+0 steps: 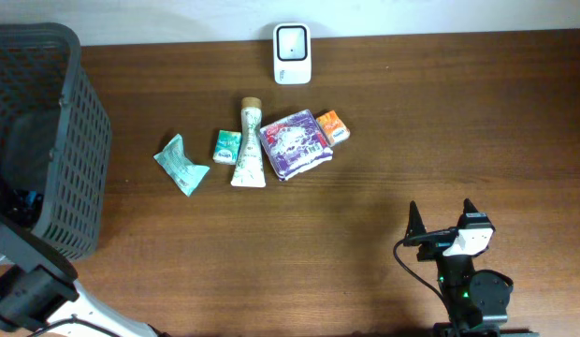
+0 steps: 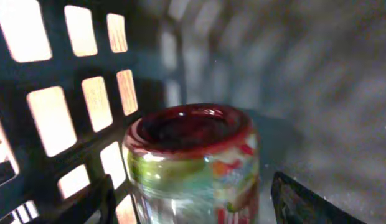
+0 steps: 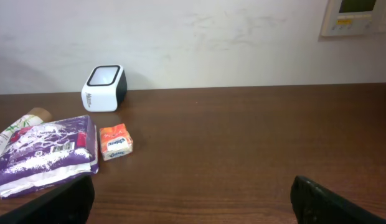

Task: Scan the item barcode
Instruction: 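Reach the left gripper back into the basket toward the green-lidded jar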

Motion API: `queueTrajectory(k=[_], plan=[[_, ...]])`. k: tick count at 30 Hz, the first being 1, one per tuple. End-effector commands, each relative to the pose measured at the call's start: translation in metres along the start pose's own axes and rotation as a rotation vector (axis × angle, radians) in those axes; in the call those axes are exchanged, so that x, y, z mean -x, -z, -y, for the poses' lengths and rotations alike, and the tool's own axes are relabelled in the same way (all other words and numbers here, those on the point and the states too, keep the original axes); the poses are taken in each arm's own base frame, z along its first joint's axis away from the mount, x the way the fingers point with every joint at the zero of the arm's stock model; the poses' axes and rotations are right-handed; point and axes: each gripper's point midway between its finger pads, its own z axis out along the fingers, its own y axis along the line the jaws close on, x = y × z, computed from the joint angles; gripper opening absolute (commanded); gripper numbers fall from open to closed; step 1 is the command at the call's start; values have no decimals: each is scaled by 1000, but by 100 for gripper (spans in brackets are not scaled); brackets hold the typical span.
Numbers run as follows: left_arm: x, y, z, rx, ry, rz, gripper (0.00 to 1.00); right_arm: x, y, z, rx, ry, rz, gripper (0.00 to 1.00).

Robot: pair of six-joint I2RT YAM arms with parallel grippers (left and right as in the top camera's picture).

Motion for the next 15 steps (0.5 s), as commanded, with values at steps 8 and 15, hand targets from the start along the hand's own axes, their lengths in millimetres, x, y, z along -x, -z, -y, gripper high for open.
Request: queueTrajectory(k=[8,15], plan=[[0,-3,1,-22,15,-2,82,-3,0,0,0,-7,-4,99],[-10,-18,4,-31,10,-36,70,-3,0,0,0,-7,-4,99]])
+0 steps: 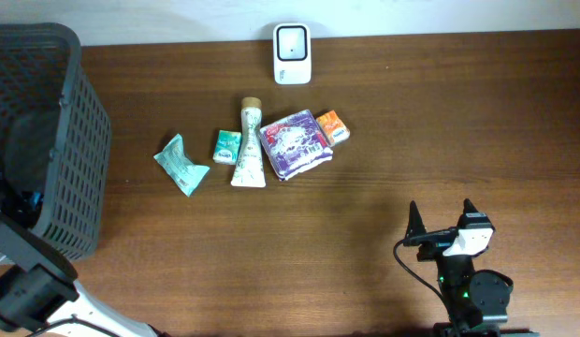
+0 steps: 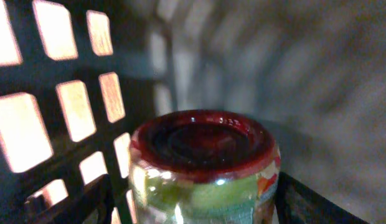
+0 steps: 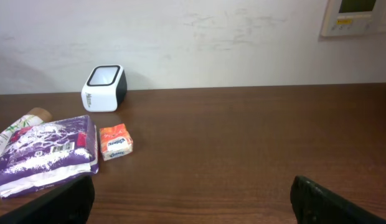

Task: Scan the item barcode
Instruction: 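Reach the left gripper back into the basket toward the green-lidded jar, then grasp the green-lidded jar with the left gripper and lift it out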

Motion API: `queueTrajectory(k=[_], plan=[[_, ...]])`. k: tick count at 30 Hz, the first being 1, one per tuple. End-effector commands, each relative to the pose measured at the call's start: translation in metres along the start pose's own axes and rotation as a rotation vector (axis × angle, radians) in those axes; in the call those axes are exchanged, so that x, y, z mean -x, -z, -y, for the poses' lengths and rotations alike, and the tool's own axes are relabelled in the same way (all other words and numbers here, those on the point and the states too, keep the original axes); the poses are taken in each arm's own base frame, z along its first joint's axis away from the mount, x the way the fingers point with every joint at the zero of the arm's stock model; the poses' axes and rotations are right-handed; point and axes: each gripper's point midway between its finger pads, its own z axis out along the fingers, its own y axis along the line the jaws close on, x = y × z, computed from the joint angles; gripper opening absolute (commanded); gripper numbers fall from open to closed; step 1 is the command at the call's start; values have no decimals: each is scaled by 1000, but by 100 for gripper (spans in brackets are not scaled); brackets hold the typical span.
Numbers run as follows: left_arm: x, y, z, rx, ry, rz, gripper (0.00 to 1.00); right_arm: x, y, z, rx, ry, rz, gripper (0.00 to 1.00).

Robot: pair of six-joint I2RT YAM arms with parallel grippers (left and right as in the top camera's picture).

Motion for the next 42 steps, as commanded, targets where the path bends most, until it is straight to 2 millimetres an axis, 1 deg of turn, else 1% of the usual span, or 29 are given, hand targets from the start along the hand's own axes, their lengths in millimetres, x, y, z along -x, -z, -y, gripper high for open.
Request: queueTrajectory(k=[1,3,6,7,8,9,13,16,20,23,26,30,33,34,37,39,40,41,42], plan=[[-9,-7,-2,-12,7,-38,65,-3,0,0,0,-7,-5,99],[-8,-7,-1,-16,8,-34,50,-3,0,0,0,-7,-4,98],[-8,-7,-1,-19,9,-33,34,-3,0,0,0,-7,-4,99],[-7,-7,0,-24,10,-33,33,-3,0,0,0,-8,-4,99],[-7,-5,3,-35,11,-36,28,-3,0,0,0,-7,-4,99],[-7,-4,5,-47,12,-41,20,-3,0,0,0,-7,-4,99],[-5,8,20,-133,9,-58,19,-3,0,0,1,-7,-4,99],[5,27,34,-209,-14,-37,19,-3,0,0,1,-7,-4,99],[20,56,38,-251,-20,10,19,-3,0,0,0,-7,-5,99],[29,84,48,-330,-15,30,19,-3,0,0,0,-7,-5,99],[34,119,60,-446,-18,37,19,-3,0,0,0,-7,-4,99],[34,178,72,-619,-36,44,18,-3,0,0,0,-7,-5,99],[32,221,73,-732,-54,63,18,-3,0,0,0,-7,-4,99],[30,238,74,-779,-65,71,19,-3,0,0,0,-7,-4,99],[21,295,78,-958,-193,141,19,-3,0,0,0,-7,-4,99],[14,322,74,-1007,-221,184,20,-3,0,0,0,-7,-4,99],[11,336,70,-1027,-231,223,22,-3,0,0,0,-7,-4,99],[13,343,65,-1015,-223,268,39,-3,0,0,0,-7,-4,99],[16,344,63,-999,-214,294,54,-3,0,0,0,-7,-4,99]])
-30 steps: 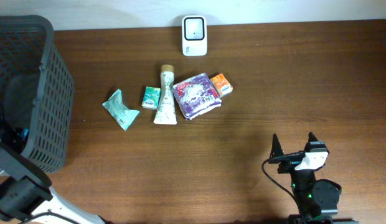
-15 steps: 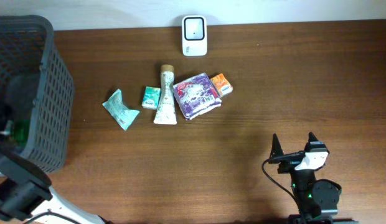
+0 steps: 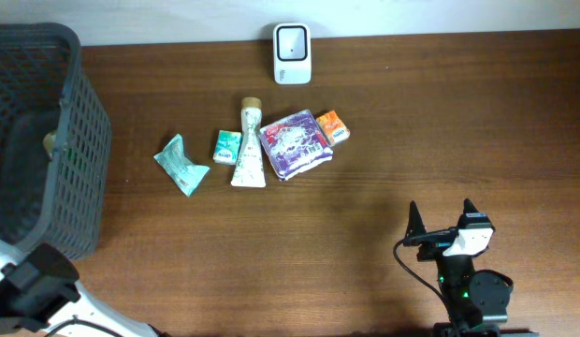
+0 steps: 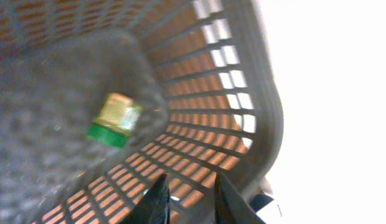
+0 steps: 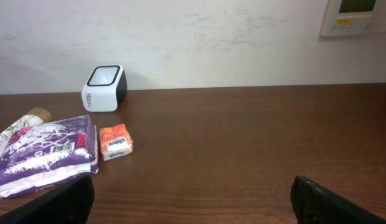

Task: Scan the item barcode
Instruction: 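Grasp the green-lidded jar with the left gripper and lift it out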

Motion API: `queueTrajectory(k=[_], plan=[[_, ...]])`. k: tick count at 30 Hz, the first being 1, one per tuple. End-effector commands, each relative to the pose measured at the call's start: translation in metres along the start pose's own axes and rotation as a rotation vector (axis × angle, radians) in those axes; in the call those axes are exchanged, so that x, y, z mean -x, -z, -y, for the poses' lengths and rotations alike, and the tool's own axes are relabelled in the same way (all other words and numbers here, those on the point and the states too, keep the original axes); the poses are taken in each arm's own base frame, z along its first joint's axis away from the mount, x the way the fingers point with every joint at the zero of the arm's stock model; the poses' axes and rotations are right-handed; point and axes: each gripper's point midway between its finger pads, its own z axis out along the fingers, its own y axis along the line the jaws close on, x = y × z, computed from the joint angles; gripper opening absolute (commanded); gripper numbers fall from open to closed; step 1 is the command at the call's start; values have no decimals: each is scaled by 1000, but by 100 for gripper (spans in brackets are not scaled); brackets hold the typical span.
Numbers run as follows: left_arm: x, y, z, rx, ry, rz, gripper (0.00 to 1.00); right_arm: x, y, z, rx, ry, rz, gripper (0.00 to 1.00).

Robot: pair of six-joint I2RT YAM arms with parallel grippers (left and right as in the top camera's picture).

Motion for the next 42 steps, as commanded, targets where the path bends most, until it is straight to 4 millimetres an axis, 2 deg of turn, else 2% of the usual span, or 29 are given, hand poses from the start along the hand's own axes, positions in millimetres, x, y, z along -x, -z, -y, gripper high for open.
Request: queueTrajectory(k=[1,4,6,9,13,17,22,24,27,29,30,36,38,42], plan=[[2,25,17,-17,-75,76,58,-3,0,0,0,-7,-4,99],[4,23,9,24,-70,88,72,-3,0,0,0,-7,-4,99],[6,20,4,48,-90,92,73,-3,0,0,0,-7,-4,99],[12,10,2,68,-230,97,81,-3,0,0,0,-7,-4,99],[23,-10,-21,175,-272,103,77,-3,0,0,0,-7,-4,98],[25,-47,-43,239,-347,36,74,-3,0,0,0,-7,-4,99],[15,-87,-62,272,-405,-69,78,-3,0,0,0,-7,-4,99],[4,-106,-59,263,-479,-116,81,-3,0,0,0,-7,-4,99],[-6,-122,-50,246,-595,-151,82,-3,0,0,0,-7,-4,99],[-10,-130,-48,240,-680,-170,98,-3,0,0,0,-7,-4,99],[-11,-134,-50,248,-705,-177,99,-3,0,0,0,-7,-4,99],[-3,-144,-91,424,-725,-202,99,-3,0,0,0,-7,-4,99],[-13,-155,-105,437,-786,-273,93,-3,0,0,0,-7,-4,99],[-29,-172,-126,447,-827,-359,93,-3,0,0,0,-7,-4,98]])
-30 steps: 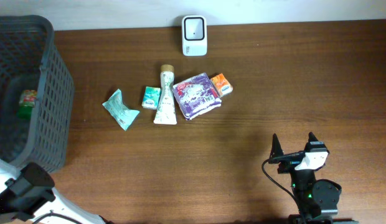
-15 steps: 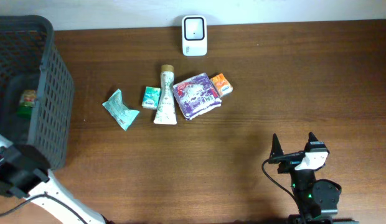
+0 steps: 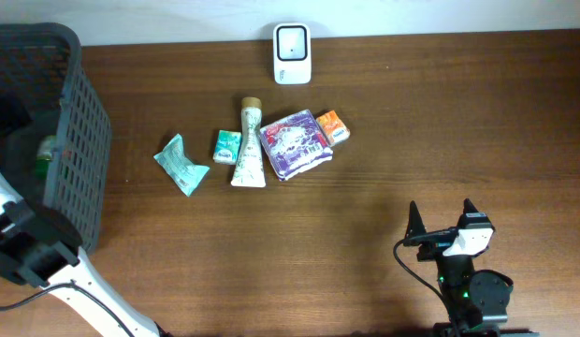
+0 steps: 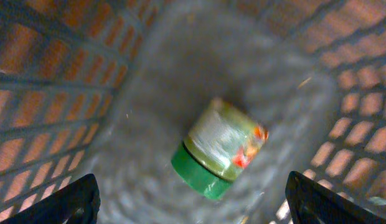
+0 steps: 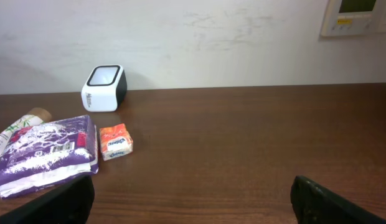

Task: Scan the item barcode
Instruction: 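Grasp the green-lidded jar with the left gripper and lift it out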

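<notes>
A glass jar (image 4: pixel 221 146) with a green lid and a colourful label lies on its side on the floor of the dark mesh basket (image 3: pixel 79 140). It also shows through the mesh as the jar (image 3: pixel 47 154). My left gripper (image 4: pixel 193 214) hangs above it, open, with nothing between its fingers (image 4: pixel 62 202). The white barcode scanner (image 3: pixel 292 40) stands at the table's far edge, seen too as the scanner (image 5: pixel 104 88). My right gripper (image 5: pixel 193 211) is open low over the bare near right of the table, well away from everything.
In the middle of the table lie a teal packet (image 3: pixel 181 164), a small green box (image 3: pixel 225 147), a tube (image 3: pixel 248 143), a purple pack (image 3: pixel 294 142) and an orange box (image 3: pixel 332 126). The basket's tall walls enclose the jar. A wall runs behind the table.
The left wrist camera has come nearer the jar and turned; the jar now fills more of its view. Its fingers stood close together then and are wide apart now. The right arm has not moved.
My left gripper was deep in the basket with the jar between its fingers, at the first moment and the one after. Then it was high above the basket and the jar lay loose on the floor. Now it hangs open closer over the jar.
</notes>
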Motion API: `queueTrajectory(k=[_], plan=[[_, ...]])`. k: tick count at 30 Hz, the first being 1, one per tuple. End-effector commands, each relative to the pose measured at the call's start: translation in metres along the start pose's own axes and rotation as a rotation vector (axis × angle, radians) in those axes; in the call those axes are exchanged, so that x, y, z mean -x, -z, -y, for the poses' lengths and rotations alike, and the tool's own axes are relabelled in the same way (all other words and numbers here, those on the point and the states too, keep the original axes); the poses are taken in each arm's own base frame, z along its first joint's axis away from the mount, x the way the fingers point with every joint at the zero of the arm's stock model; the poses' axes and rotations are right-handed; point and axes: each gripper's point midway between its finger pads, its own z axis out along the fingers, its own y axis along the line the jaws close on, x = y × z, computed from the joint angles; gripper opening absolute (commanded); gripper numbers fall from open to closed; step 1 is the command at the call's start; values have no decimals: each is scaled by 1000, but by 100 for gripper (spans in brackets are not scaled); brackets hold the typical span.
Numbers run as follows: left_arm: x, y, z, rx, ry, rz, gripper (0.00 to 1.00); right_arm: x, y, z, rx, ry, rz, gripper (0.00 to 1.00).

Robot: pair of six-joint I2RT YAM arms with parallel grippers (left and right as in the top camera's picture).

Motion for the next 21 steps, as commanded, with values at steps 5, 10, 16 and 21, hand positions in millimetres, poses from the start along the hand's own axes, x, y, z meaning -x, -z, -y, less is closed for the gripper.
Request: queueTrajectory(k=[5,10,16,21], plan=[[-34,-52,0,-3,-169,-139,94,-3,0,0,0,-7,-5,99],[-31,-65,9,-54,-231,-112,91,-3,0,0,0,-7,-4,99],[-29,-76,19,-101,-285,-87,93,-3,0,0,0,-7,-5,99],[-43,-91,22,-123,-305,-120,93,-3,0,0,0,-7,-4,99]])
